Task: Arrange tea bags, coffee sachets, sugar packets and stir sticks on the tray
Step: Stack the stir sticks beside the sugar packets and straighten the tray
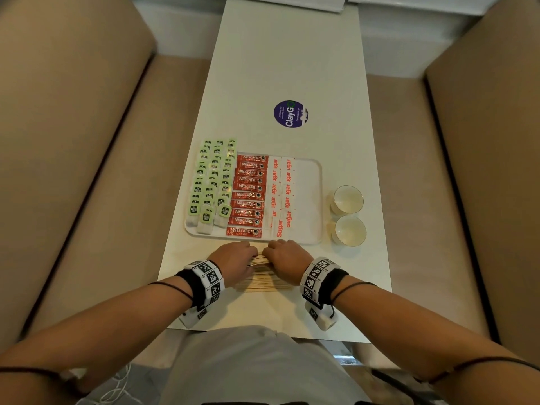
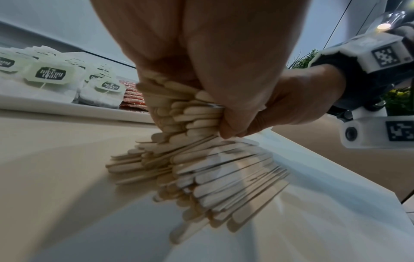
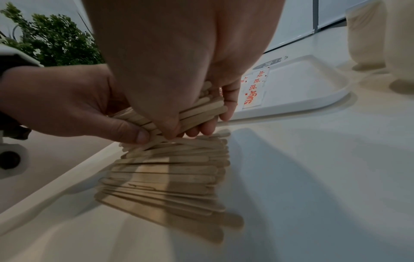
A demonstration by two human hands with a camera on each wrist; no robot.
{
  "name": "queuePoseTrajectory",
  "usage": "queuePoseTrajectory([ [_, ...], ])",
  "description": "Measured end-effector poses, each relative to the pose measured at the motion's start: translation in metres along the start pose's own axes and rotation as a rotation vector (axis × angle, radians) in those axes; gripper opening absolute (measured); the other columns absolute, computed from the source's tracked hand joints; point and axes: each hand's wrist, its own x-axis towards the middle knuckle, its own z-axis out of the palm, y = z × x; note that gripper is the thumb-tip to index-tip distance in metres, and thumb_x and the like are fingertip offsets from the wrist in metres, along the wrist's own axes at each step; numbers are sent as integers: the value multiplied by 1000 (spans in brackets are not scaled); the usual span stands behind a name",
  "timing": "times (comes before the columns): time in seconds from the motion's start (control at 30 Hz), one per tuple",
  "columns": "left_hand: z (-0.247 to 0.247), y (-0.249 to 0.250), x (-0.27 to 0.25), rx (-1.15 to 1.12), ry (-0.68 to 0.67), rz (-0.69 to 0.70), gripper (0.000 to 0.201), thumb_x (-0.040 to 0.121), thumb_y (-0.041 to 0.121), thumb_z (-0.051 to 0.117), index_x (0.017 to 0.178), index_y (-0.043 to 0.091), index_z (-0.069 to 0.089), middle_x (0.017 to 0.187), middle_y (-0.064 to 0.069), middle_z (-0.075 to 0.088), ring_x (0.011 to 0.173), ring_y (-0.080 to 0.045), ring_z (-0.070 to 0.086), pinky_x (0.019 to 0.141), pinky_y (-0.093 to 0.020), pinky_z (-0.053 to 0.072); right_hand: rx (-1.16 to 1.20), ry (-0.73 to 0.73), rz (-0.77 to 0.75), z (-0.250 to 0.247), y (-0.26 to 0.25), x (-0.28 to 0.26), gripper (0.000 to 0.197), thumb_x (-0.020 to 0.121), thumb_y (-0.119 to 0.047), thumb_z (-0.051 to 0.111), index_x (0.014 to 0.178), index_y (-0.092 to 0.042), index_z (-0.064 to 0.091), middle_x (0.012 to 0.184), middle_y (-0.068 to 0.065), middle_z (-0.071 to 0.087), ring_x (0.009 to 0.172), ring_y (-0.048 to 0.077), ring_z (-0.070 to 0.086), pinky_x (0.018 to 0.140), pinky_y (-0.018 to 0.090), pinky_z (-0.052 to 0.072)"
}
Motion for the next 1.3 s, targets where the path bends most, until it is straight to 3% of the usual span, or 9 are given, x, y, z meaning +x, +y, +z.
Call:
queuePoseTrajectory([
  [0.37, -9, 2, 6, 4, 28, 25, 23, 91, 29, 61, 112, 20, 60, 104, -1, 68, 92, -23, 64, 71, -31, 46, 54, -10, -1, -10, 7, -2, 20, 103, -27, 50, 113, -11, 58, 109, 9, 63, 94, 28, 61, 82, 38, 47],
  [0.6, -6, 0, 10, 9, -84, 20, 21, 98, 28, 53, 118, 19, 54, 113, -3, 65, 97, -25, 63, 79, -38, 50, 144, -59, 29, -8, 7, 2, 18, 102, -25, 52, 111, -11, 58, 107, 9, 65, 90, 29, 64, 73, 35, 48],
  [0.73, -5, -2, 12, 6, -77, 46, 20, 99, 24, 50, 117, 18, 56, 115, -3, 63, 101, -24, 62, 80, -34, 46, 150, -55, 22, -9, 9, 4, 20, 103, -27, 53, 114, -11, 59, 108, 9, 64, 91, 29, 64, 75, 37, 51],
  [0.97, -5, -5, 12, 16, -96, 57, 31, 99, 30, 54, 124, 14, 61, 115, -7, 59, 105, -27, 60, 85, -39, 49, 61, -30, 15, -10, 6, 4, 30, 103, -36, 49, 113, -11, 65, 106, 9, 64, 94, 29, 60, 81, 42, 52],
  [1.2, -6, -5, 12, 64, -87, 45, 21, 100, 34, 52, 110, 17, 56, 106, -4, 65, 92, -25, 63, 72, -35, 47, 143, -84, 52, -16, 5, 3, 26, 102, -29, 51, 117, -12, 62, 110, 9, 67, 95, 30, 65, 80, 40, 54],
  [1.3, -8, -7, 12, 44, -65, 44, 17, 99, 31, 54, 108, 16, 57, 101, -5, 67, 88, -25, 65, 67, -32, 46, 188, -100, 66, -20, 7, 4, 30, 102, -33, 51, 123, -13, 60, 116, 9, 70, 100, 30, 66, 86, 42, 55],
])
